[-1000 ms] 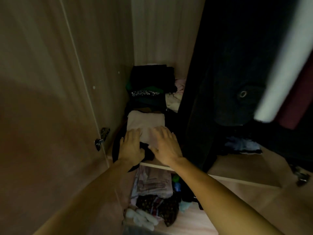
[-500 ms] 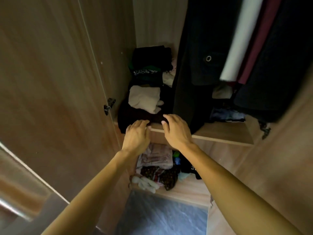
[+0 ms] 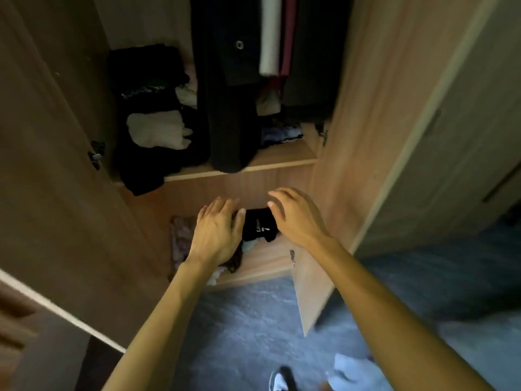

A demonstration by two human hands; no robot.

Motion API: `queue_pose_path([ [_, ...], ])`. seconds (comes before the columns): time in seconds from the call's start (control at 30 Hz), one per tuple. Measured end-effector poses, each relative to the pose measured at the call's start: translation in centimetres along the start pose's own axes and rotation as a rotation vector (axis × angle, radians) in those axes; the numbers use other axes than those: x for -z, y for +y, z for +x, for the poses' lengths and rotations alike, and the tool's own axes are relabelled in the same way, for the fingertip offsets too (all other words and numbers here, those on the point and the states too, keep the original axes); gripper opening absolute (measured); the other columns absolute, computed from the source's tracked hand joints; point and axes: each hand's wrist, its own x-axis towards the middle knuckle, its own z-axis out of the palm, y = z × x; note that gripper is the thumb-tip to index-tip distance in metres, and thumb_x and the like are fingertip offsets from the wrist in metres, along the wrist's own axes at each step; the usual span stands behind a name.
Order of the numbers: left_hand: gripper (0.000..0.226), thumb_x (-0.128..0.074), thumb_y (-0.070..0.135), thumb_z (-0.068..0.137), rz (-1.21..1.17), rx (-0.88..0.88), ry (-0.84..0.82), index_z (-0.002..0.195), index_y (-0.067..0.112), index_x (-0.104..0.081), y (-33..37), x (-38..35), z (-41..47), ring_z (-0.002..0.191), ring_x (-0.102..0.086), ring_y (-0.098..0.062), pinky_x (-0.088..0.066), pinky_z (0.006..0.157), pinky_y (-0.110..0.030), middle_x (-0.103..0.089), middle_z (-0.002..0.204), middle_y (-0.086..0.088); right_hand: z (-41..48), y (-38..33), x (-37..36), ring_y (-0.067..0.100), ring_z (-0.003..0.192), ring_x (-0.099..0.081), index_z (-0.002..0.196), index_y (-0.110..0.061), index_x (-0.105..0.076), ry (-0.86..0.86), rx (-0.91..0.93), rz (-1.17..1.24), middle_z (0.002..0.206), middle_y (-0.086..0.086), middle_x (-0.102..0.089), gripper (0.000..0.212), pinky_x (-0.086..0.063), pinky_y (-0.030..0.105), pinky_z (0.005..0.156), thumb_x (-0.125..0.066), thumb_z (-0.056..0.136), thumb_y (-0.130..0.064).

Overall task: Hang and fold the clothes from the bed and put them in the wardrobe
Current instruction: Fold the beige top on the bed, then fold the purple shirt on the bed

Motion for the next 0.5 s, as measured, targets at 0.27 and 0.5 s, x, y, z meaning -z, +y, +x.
queue_pose_path([
  [0.27, 0.052, -0.029, 0.041, 0.096, -0.404, -0.276, -0.212, 0.112, 0.006, -0.064, 10.2, -7.1, -11.5, 0.106, -0.06, -0.032, -0.047, 0.091, -0.044, -0.065, 0.113, -0.013, -22.1, 1.0, 5.8, 0.032, 0.088, -0.066, 0.102, -0.009, -0.07, 0.041, -0.466, -0.094, 0.101, 0.011, -0.069, 0.028, -0.055, 0.039, 0.078, -0.052, 0.089, -0.027],
  [0.5, 0.056, -0.031, 0.049, 0.094, -0.58, -0.439, -0.42, 0.114, 0.007, -0.063, 19.9, -9.6, -19.5, 0.106, -0.06, -0.03, -0.046, 0.094, -0.038, -0.065, 0.116, -0.012, -36.8, 0.5, 12.8, 0.028, 0.096, -0.064, 0.11, -0.009, -0.067, 0.175, -0.805, -0.194, 0.108, 0.011, -0.068, 0.036, -0.052, 0.035, 0.086, -0.049, 0.09, -0.034],
])
